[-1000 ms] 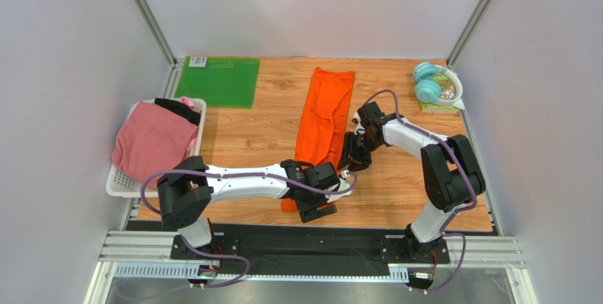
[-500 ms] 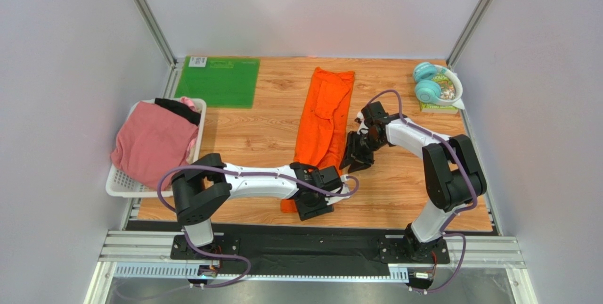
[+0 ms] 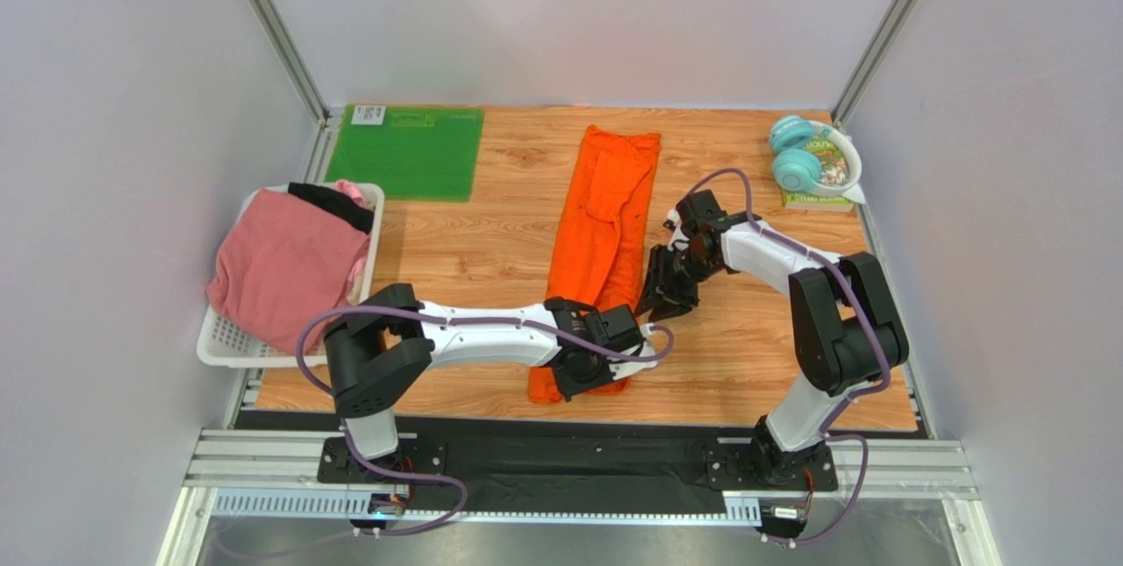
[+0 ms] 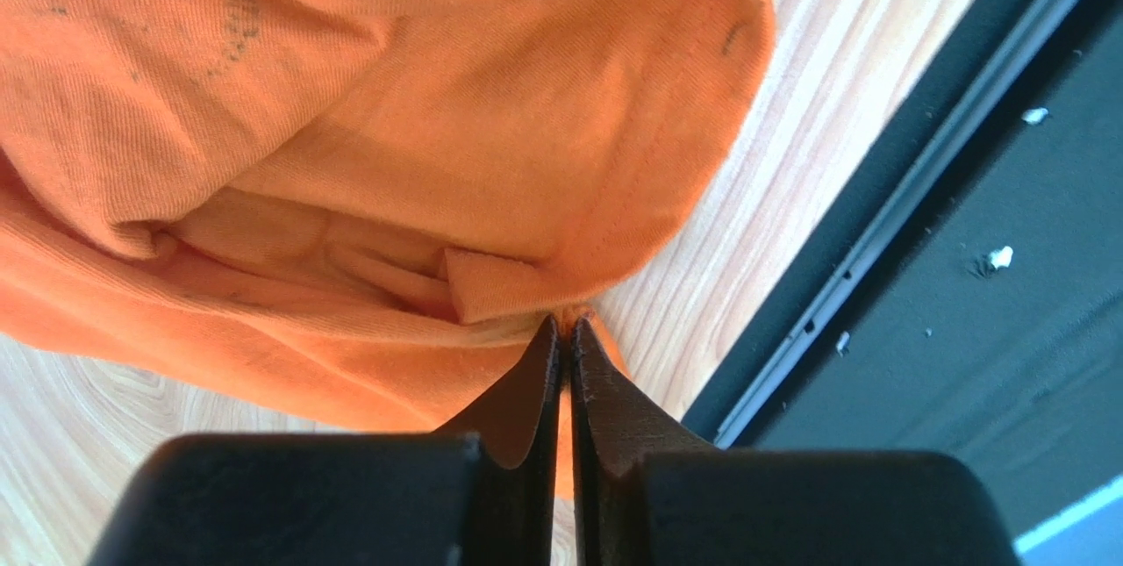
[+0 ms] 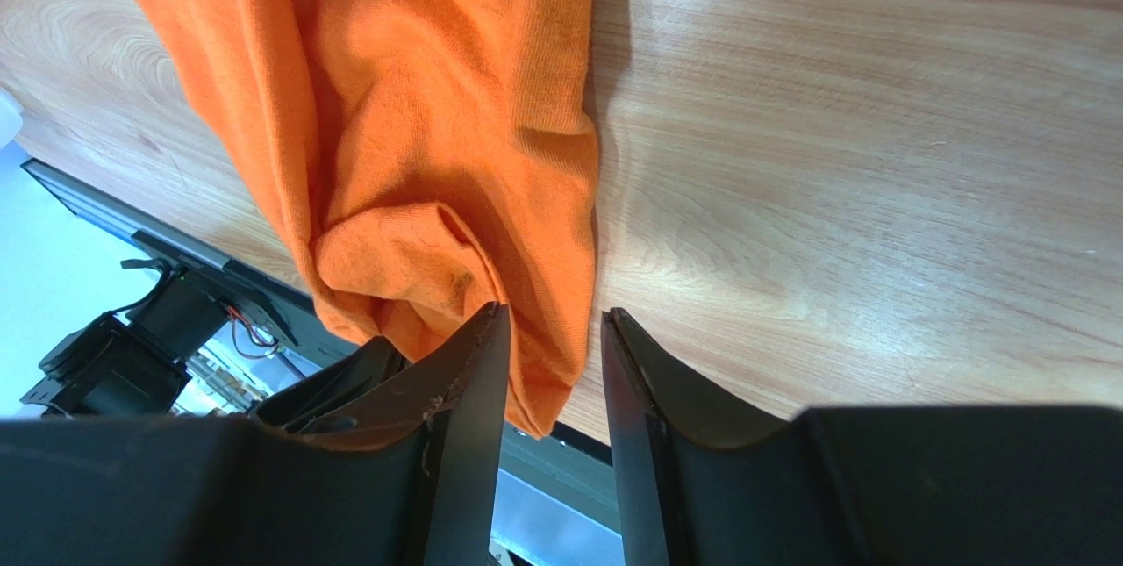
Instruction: Fold and stack the t-shirts
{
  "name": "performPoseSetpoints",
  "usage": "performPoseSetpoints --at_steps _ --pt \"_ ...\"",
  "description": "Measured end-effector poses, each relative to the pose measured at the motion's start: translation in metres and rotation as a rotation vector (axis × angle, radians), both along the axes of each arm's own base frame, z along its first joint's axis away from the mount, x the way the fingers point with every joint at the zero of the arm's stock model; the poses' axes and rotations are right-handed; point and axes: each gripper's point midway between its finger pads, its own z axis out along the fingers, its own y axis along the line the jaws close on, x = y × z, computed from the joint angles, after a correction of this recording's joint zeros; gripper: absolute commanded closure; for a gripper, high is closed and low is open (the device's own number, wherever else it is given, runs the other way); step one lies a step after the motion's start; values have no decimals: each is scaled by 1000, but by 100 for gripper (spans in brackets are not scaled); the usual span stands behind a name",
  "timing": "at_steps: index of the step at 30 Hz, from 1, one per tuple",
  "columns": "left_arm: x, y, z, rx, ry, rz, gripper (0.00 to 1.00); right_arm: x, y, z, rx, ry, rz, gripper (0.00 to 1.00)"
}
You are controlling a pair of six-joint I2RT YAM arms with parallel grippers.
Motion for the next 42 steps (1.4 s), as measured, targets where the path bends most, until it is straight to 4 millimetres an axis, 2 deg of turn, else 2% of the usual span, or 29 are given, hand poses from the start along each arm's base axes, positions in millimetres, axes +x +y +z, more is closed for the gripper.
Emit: performPoseSetpoints --at_steps 7,16,20,25,29,33,36,42 --pt "-1 2 18 -16 107 -19 95 -1 0 3 3 -3 1 63" --pt "-9 18 78 -136 171 -63 95 -1 0 10 9 -20 1 58" --pt "-2 26 92 -172 171 -48 95 0 1 20 26 -56 10 55" --pt "14 36 95 -188 176 16 95 -6 10 24 51 -62 48 53" --pt "10 34 96 -200 201 10 95 -22 30 19 57 -49 136 53" --pt "7 34 94 -197 213 3 95 -39 45 3 50 -12 206 55" --pt "8 37 91 -190 217 5 95 -44 48 -6 40 11 223 56" --pt "8 41 88 -180 225 8 95 -41 48 -20 19 31 231 58"
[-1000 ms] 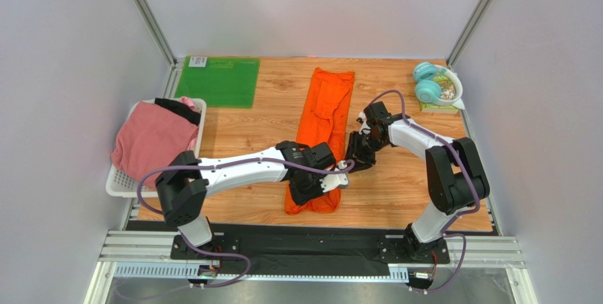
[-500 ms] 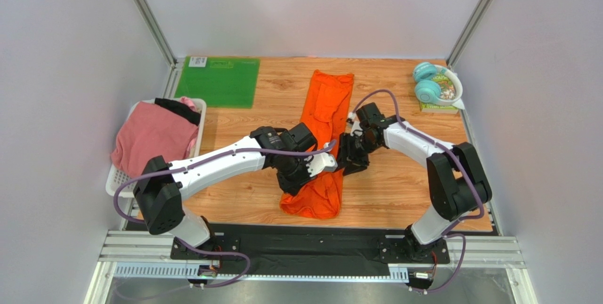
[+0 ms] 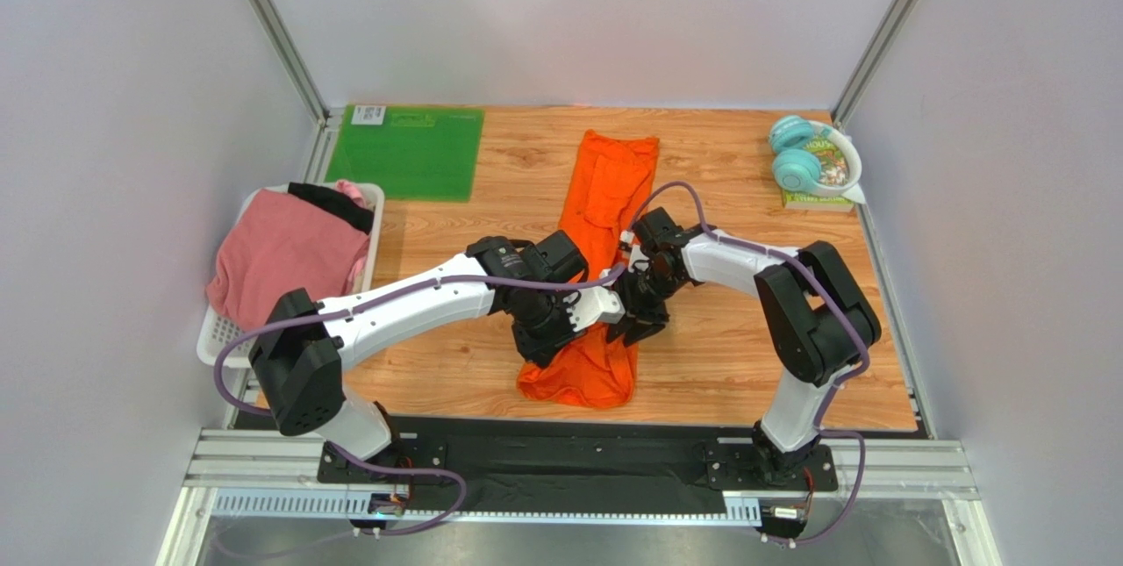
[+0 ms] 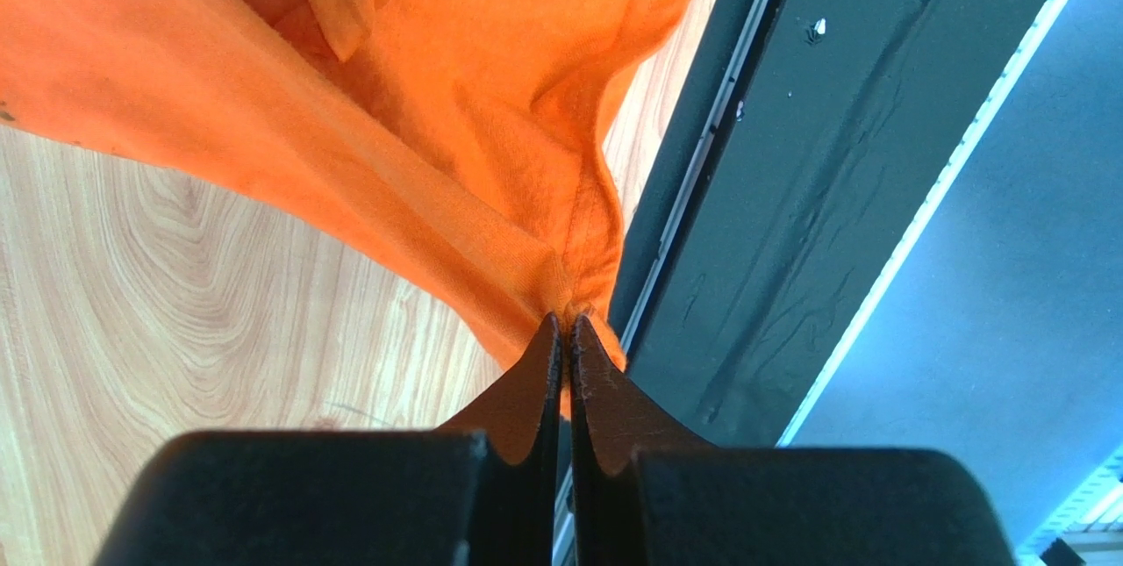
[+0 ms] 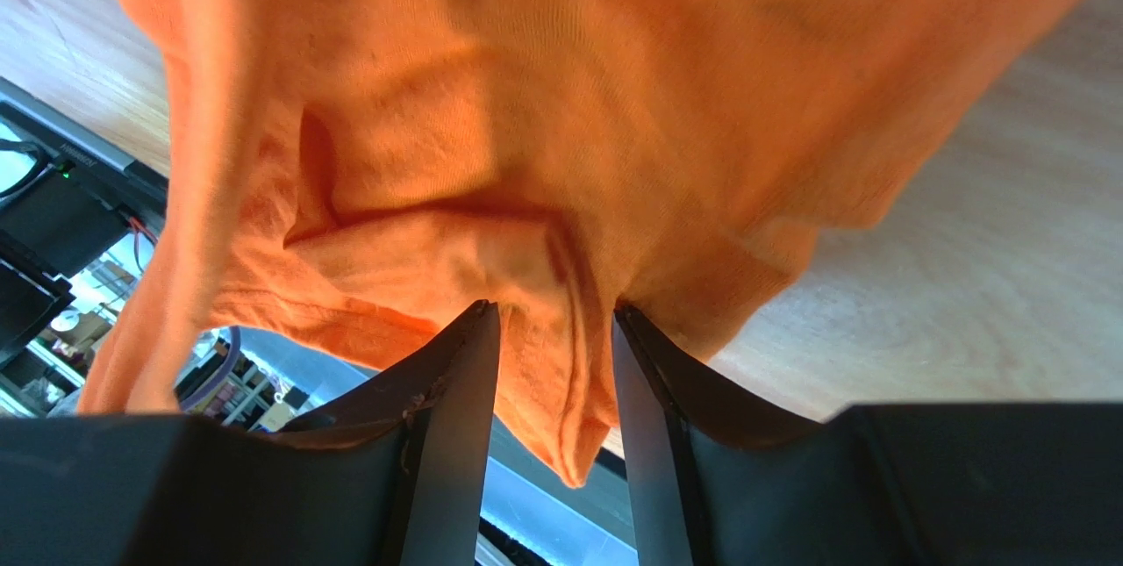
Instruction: Fold and stack the t-shirts
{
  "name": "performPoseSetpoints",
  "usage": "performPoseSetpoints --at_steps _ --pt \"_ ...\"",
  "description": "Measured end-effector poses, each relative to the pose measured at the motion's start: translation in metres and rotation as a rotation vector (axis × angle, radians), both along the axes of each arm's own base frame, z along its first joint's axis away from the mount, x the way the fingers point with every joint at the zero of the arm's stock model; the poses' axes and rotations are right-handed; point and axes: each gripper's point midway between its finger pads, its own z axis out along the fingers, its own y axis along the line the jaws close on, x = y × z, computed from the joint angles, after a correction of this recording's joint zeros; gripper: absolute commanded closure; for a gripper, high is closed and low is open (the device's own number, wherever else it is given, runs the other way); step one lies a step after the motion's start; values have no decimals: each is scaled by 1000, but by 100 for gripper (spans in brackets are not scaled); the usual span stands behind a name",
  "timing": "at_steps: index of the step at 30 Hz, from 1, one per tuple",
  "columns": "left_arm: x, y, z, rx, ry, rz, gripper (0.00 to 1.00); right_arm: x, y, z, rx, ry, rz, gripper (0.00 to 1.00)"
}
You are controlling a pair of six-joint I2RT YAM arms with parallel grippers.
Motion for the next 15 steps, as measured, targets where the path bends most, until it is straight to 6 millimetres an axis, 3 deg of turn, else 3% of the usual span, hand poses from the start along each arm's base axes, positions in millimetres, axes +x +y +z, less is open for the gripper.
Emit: performPoseSetpoints --at_steps 9,15 --pt "0 1 0 3 0 -4 96 26 8 15 2 -86 16 59" --pt "0 2 0 6 1 -5 96 28 9 16 8 -92 17 63"
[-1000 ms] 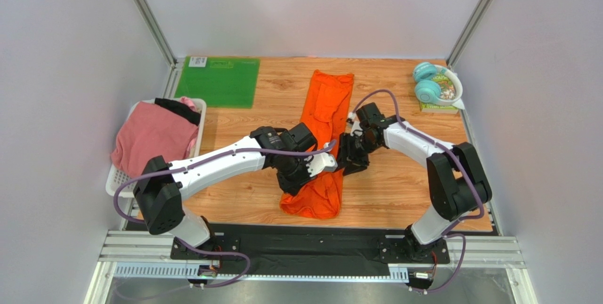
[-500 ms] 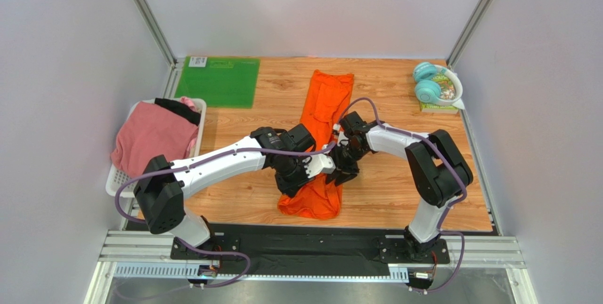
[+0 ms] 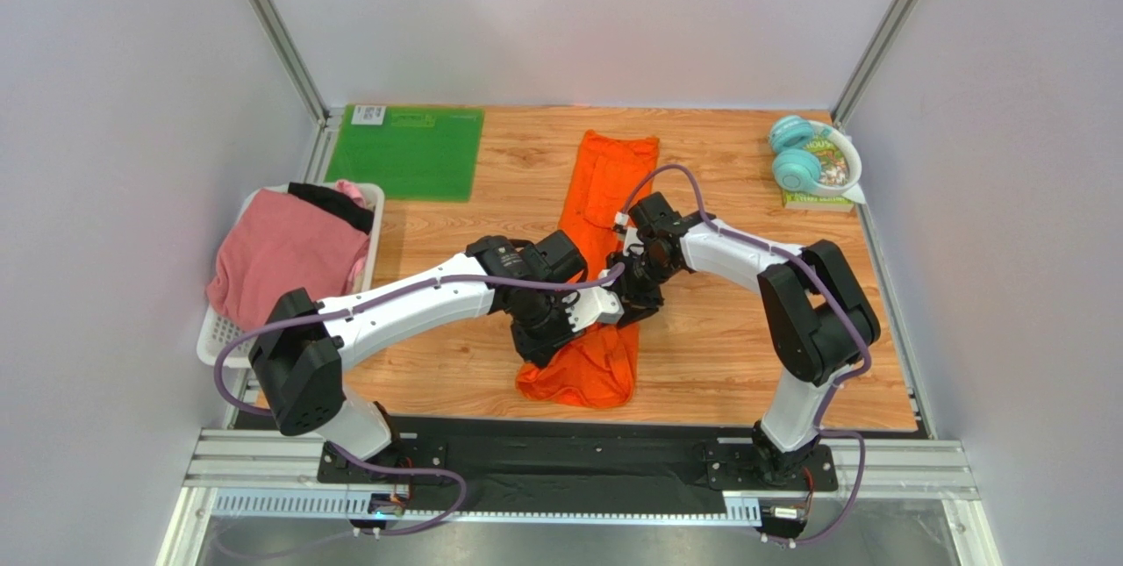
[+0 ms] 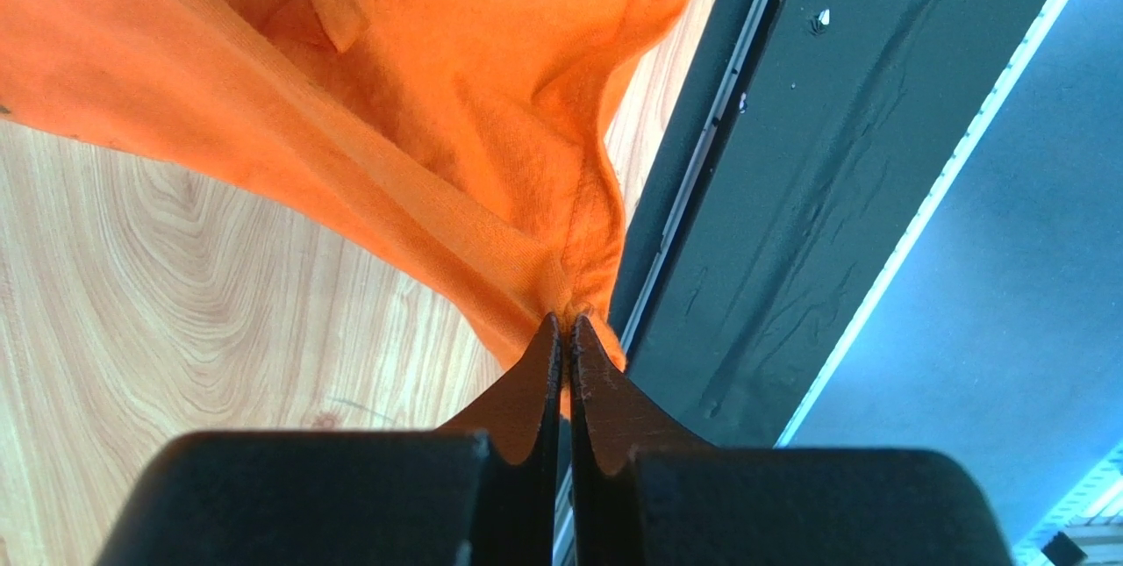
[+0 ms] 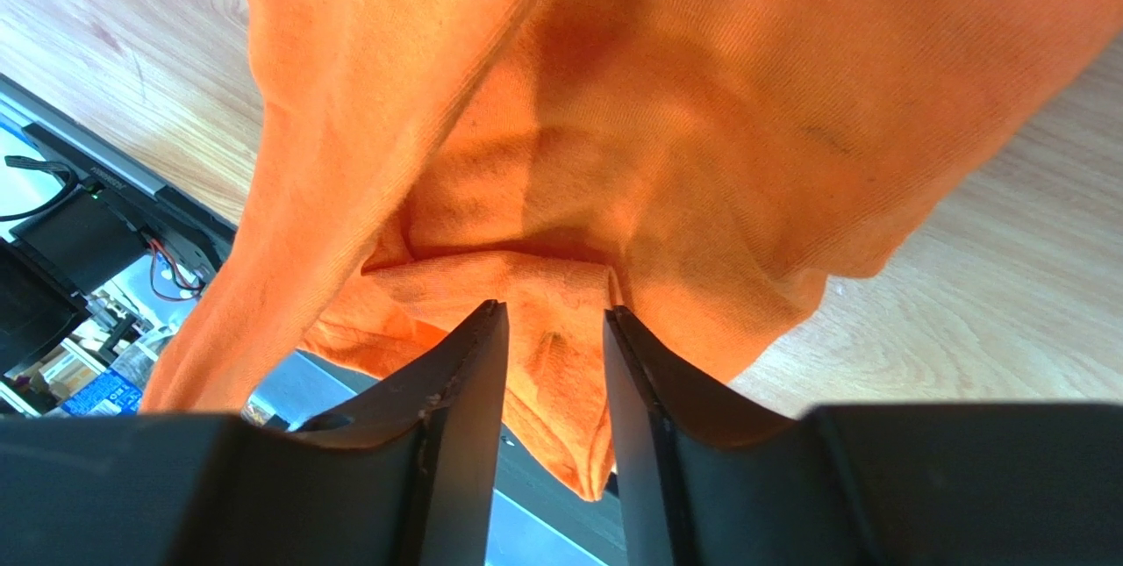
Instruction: Fold and stack the t-shirts
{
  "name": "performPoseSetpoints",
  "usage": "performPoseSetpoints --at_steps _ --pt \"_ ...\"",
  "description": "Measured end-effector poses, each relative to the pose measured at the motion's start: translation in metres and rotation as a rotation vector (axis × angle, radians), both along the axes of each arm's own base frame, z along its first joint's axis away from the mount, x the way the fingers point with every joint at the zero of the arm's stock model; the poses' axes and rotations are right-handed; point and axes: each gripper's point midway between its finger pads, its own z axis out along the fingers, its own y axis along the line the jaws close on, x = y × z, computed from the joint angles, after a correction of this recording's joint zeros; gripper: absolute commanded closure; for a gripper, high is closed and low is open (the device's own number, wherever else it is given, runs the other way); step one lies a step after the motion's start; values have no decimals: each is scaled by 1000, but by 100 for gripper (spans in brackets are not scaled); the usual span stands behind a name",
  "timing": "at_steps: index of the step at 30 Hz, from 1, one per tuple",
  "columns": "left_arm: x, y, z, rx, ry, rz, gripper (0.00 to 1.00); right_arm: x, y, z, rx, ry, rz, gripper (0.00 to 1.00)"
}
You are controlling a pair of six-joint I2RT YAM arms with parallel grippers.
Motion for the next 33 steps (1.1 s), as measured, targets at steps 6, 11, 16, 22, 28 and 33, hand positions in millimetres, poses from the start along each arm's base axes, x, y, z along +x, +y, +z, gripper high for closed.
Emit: performPoseSetpoints --at_steps 6,11,16,22,28,33 --pt "1 2 0 3 3 7 96 -5 -1 -5 5 10 2 68" --pt "5 5 0 3 8 21 97 -10 -2 -11 10 27 1 67" --pt "13 9 -1 1 17 44 97 -16 -4 -16 8 41 0 69" --pt "15 11 -6 14 33 56 97 -13 -1 -15 24 26 1 83" --pt "16 12 -7 19 36 55 97 -13 2 -15 30 18 15 62" --pt "16 14 -7 20 40 59 97 -14 2 -16 23 13 18 59"
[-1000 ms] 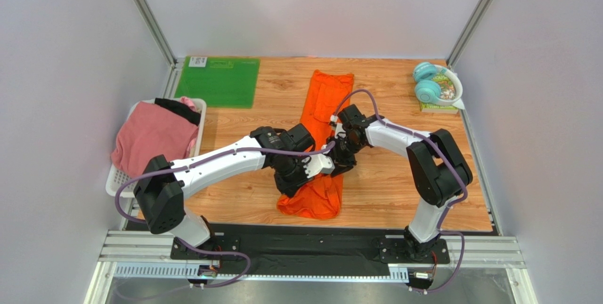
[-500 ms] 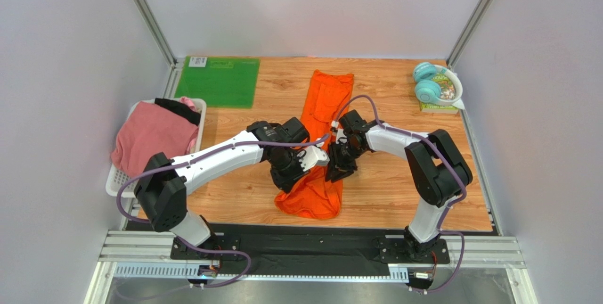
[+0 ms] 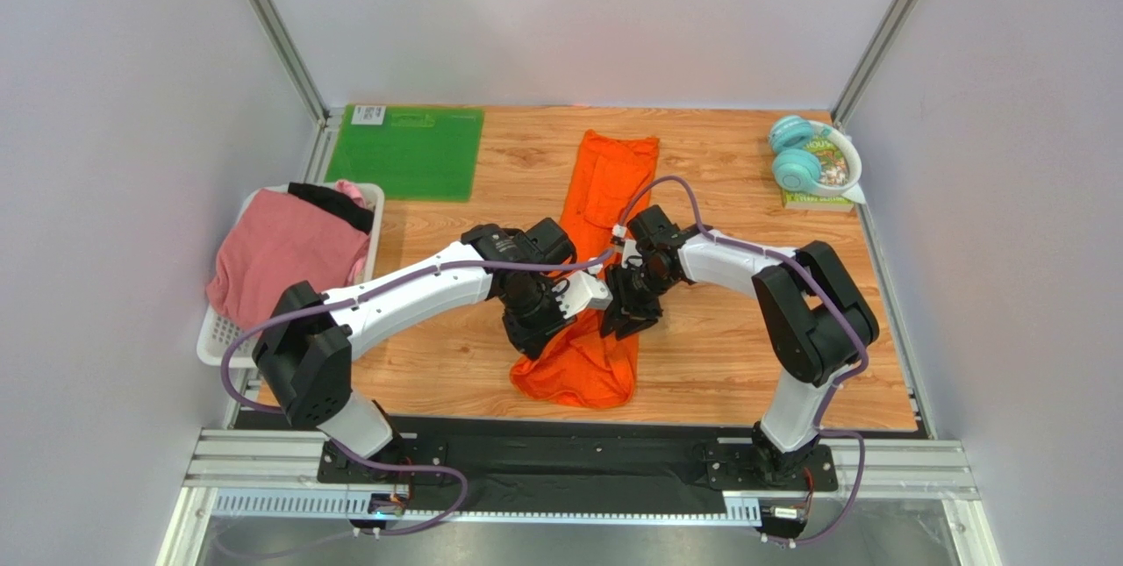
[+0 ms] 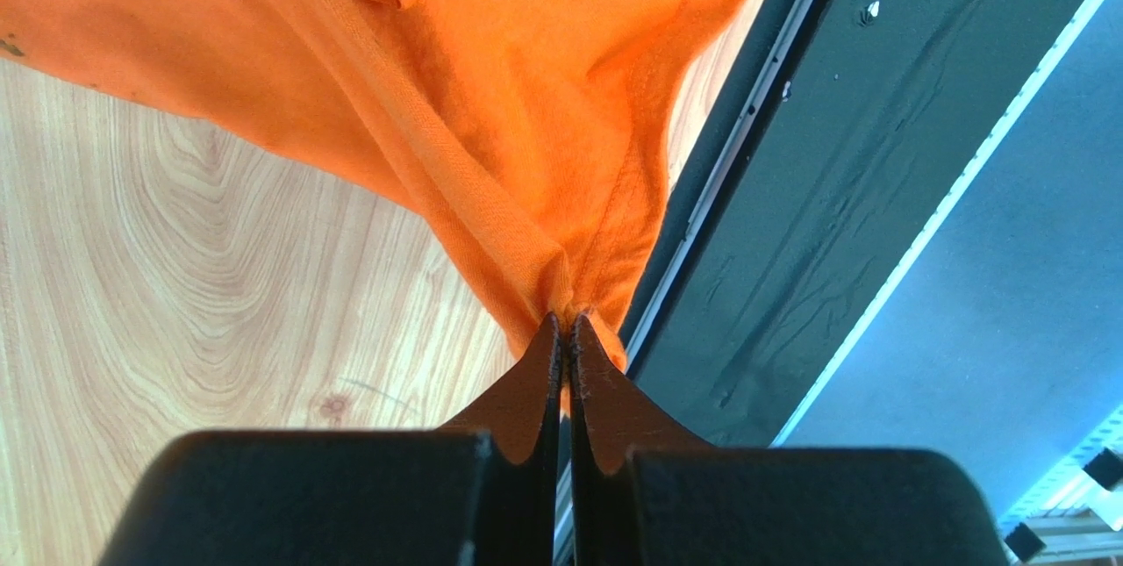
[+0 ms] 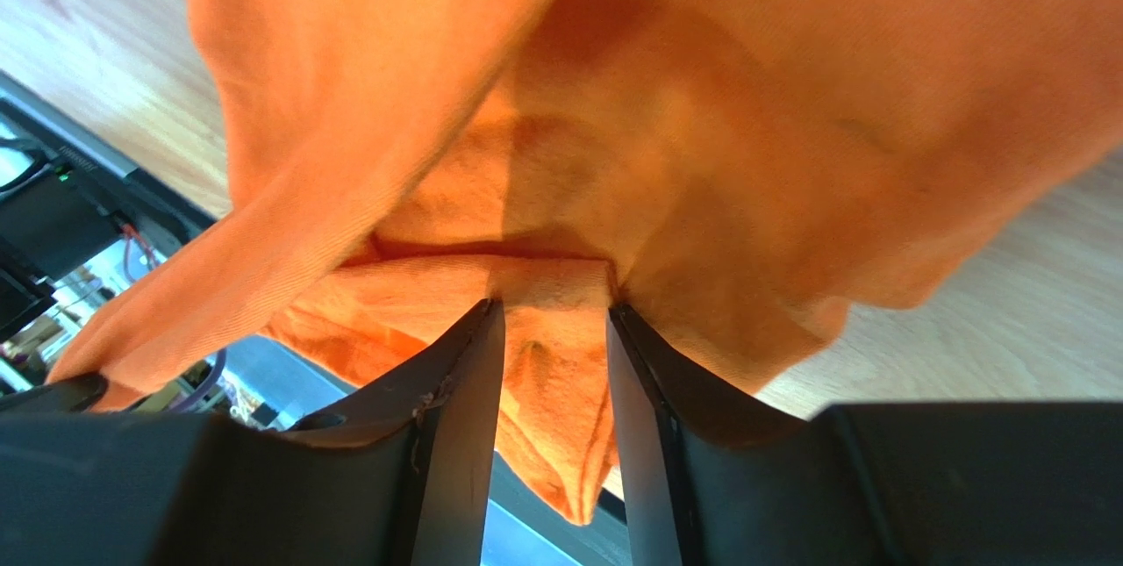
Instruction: Fold and stack the t-shirts
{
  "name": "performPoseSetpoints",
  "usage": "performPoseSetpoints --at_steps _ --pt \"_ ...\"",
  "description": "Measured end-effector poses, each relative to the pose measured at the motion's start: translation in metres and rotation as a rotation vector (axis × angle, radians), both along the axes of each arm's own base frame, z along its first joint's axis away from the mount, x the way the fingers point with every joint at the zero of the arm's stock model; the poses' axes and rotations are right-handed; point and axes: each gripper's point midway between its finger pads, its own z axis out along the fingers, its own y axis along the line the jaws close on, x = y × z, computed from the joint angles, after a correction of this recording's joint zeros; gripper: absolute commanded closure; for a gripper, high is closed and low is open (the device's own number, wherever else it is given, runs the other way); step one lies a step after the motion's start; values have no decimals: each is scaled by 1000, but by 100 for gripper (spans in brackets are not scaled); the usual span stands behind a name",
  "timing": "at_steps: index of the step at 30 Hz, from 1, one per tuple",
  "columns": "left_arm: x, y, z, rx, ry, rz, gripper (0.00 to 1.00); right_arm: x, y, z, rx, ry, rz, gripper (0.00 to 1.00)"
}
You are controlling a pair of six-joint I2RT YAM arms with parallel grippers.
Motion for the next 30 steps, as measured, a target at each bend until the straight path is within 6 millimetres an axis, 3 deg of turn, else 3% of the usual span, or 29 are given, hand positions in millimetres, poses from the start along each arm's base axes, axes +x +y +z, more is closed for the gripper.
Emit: performPoseSetpoints --at_steps 14,30 --pt "-3 -2 1 -13 15 -4 98 8 -11 -2 -78 -42 -4 62" --pt "-4 -3 1 -17 23 -6 98 20 -8 1 -69 -72 -6 65"
